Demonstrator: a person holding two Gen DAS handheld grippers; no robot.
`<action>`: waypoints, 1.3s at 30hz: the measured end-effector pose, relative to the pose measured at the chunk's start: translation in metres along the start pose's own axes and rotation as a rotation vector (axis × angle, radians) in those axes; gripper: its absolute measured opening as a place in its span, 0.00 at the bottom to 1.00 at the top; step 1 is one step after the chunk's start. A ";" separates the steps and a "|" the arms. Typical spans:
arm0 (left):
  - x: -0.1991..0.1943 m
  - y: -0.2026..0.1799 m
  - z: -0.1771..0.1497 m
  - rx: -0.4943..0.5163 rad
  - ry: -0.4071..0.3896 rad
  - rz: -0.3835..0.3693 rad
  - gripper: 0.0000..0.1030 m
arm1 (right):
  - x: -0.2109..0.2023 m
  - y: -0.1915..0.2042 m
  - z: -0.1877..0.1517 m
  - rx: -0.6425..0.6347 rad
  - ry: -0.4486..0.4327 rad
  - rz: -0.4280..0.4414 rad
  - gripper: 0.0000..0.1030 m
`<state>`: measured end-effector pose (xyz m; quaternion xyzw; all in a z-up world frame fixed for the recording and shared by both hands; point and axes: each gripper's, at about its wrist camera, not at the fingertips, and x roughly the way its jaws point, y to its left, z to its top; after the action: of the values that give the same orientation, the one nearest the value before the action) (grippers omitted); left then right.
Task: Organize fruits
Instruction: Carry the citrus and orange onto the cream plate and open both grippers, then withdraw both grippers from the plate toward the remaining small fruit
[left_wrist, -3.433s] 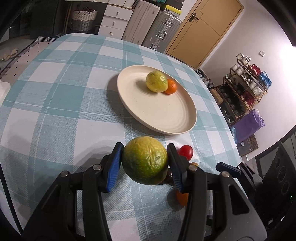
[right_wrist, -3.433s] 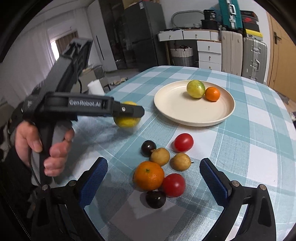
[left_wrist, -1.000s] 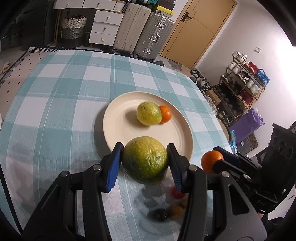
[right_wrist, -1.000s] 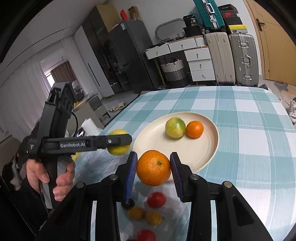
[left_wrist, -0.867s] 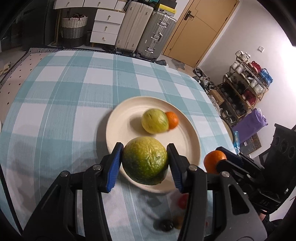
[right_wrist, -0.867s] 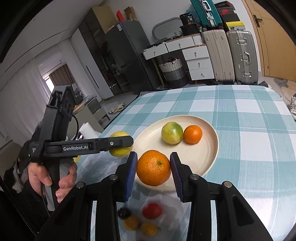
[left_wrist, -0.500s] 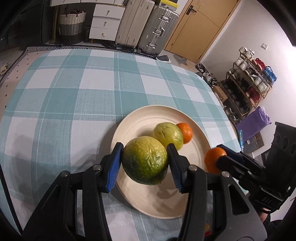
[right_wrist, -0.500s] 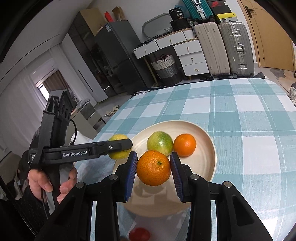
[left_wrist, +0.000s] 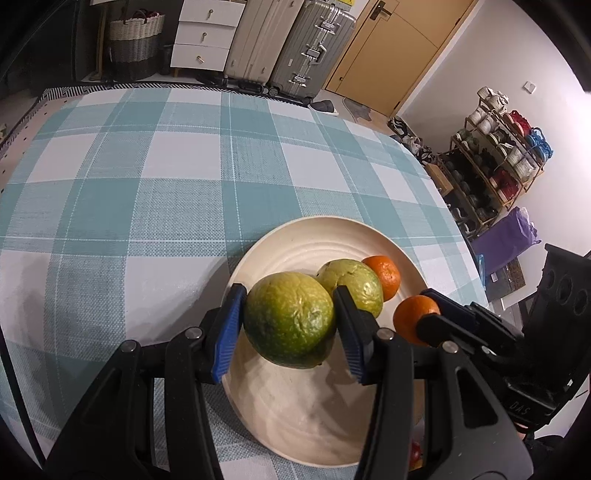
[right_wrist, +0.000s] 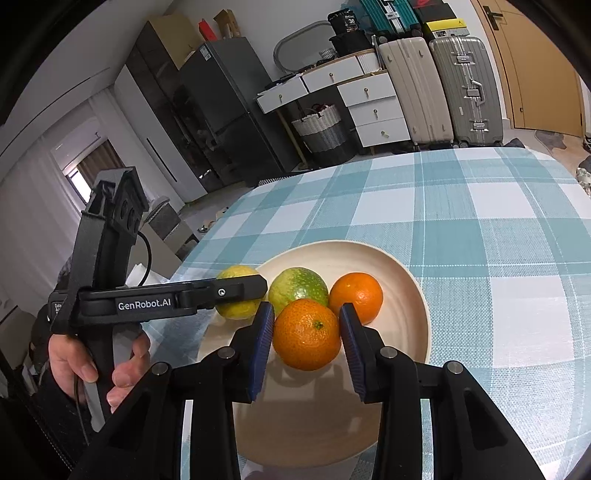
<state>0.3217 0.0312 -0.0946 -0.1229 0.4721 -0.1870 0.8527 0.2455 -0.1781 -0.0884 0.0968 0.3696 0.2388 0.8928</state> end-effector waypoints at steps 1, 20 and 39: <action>0.000 0.000 0.000 -0.001 -0.003 -0.001 0.45 | 0.001 0.000 0.000 -0.001 0.001 -0.002 0.36; -0.030 -0.003 0.001 -0.005 -0.053 0.014 0.49 | -0.033 0.010 0.001 -0.007 -0.090 -0.007 0.53; -0.107 -0.046 -0.070 0.038 -0.211 0.153 0.73 | -0.096 0.036 -0.021 -0.044 -0.146 -0.032 0.89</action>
<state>0.2011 0.0342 -0.0319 -0.0895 0.3840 -0.1165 0.9116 0.1589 -0.1947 -0.0316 0.0885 0.2996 0.2248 0.9230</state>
